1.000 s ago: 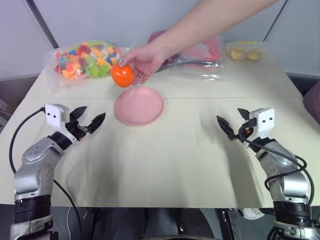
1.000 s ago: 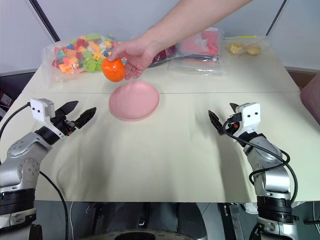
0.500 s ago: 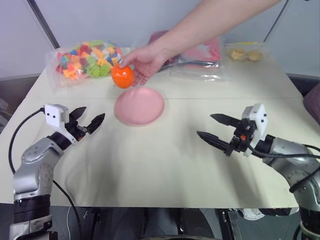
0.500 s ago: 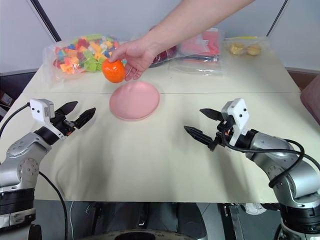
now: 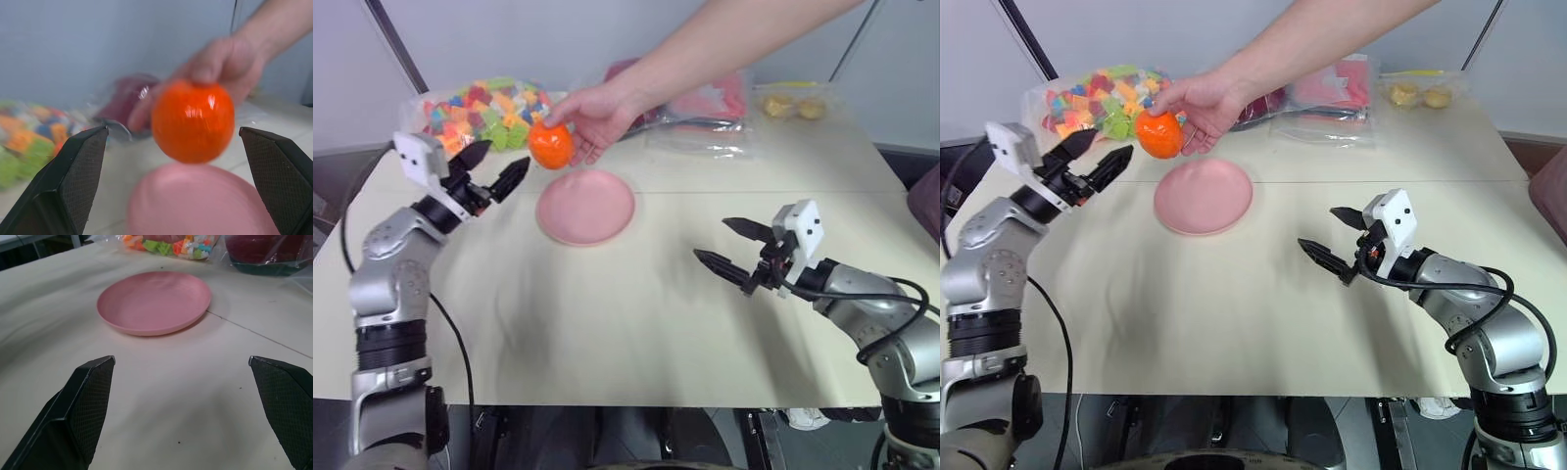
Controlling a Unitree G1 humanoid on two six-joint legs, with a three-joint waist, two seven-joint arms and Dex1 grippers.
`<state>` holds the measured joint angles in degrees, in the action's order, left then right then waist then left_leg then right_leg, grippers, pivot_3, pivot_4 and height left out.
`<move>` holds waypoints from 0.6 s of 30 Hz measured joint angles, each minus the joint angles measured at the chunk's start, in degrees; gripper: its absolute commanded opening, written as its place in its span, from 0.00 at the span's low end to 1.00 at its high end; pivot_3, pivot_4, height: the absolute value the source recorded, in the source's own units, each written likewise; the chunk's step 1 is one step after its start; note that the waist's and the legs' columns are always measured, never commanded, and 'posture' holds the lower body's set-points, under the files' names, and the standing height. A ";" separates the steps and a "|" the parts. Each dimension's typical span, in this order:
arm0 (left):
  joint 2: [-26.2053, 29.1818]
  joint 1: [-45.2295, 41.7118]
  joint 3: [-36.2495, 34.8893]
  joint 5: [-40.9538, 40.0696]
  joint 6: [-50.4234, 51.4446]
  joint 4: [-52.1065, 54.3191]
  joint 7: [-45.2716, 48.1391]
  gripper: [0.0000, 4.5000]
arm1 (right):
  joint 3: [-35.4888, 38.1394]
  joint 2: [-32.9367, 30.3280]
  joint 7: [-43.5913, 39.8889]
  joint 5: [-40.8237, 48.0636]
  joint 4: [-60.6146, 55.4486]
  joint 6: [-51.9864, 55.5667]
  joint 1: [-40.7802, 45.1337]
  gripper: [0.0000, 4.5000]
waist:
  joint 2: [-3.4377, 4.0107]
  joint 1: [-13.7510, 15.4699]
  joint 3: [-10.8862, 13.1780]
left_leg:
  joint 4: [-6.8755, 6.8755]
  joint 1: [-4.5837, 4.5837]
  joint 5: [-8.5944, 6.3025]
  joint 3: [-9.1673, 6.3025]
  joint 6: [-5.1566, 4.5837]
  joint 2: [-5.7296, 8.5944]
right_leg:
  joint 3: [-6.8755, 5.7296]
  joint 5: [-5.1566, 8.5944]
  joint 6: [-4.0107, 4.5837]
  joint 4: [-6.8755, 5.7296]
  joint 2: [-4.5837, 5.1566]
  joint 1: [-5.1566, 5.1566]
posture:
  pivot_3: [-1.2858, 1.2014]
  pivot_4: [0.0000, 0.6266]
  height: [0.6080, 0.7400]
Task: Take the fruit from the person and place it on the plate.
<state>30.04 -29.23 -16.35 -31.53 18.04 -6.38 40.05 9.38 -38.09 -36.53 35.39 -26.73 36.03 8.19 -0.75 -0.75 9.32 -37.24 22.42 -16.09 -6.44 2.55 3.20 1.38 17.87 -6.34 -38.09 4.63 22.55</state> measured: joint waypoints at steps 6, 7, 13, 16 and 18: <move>-3.48 -5.76 2.14 2.10 -3.93 -6.57 1.17 1.00 | 0.18 1.28 1.43 -0.44 -0.74 -0.25 -1.93 0.99 | -0.01 0.13 0.00 | -0.07 0.01 0.01 -0.01 0.01 0.05 | -0.01 0.00 -0.01 0.00 0.03 -0.04 | 0.52 0.24 1.00; -3.72 -6.09 2.21 2.25 -4.02 -6.99 1.35 1.00 | 0.21 1.30 1.57 -0.48 -0.93 -0.27 -2.16 0.99 | -0.01 0.09 0.00 | -0.06 0.01 0.01 0.00 0.01 0.05 | -0.01 0.00 -0.01 0.00 0.04 -0.03 | 0.52 0.24 1.00; -4.49 -7.22 3.16 2.39 -4.75 -8.36 2.58 1.00 | 0.39 1.61 2.81 -0.80 -1.46 -0.28 -3.55 0.99 | -0.01 -0.09 0.00 | -0.04 0.00 0.02 0.00 0.03 0.01 | 0.01 0.00 -0.01 -0.02 -0.01 0.00 | 0.52 0.24 1.00; -4.79 -7.28 3.60 2.40 -4.74 -8.96 2.74 0.88 | 0.40 1.82 3.34 -0.81 -2.16 -0.36 -3.61 1.00 | -0.01 -0.01 0.00 | -0.05 0.01 0.02 0.00 0.03 0.02 | 0.00 0.00 -0.01 -0.02 0.00 -0.01 | 0.52 0.24 1.00; -4.98 -7.32 3.62 2.38 -4.75 -9.04 2.76 0.71 | 0.40 2.14 3.55 -0.83 -2.20 -0.50 -3.70 1.00 | -0.01 0.01 0.00 | -0.05 0.01 0.02 0.00 0.03 0.02 | 0.01 0.00 -0.01 -0.02 0.00 -0.01 | 0.52 0.24 1.00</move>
<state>25.06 -36.55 -12.73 -29.15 13.29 -15.42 42.81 9.78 -35.95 -32.97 34.56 -28.94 35.53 4.49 -0.75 -0.73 9.33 -37.29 22.42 -16.07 -6.44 2.59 3.22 1.39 17.87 -6.35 -38.10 4.63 22.54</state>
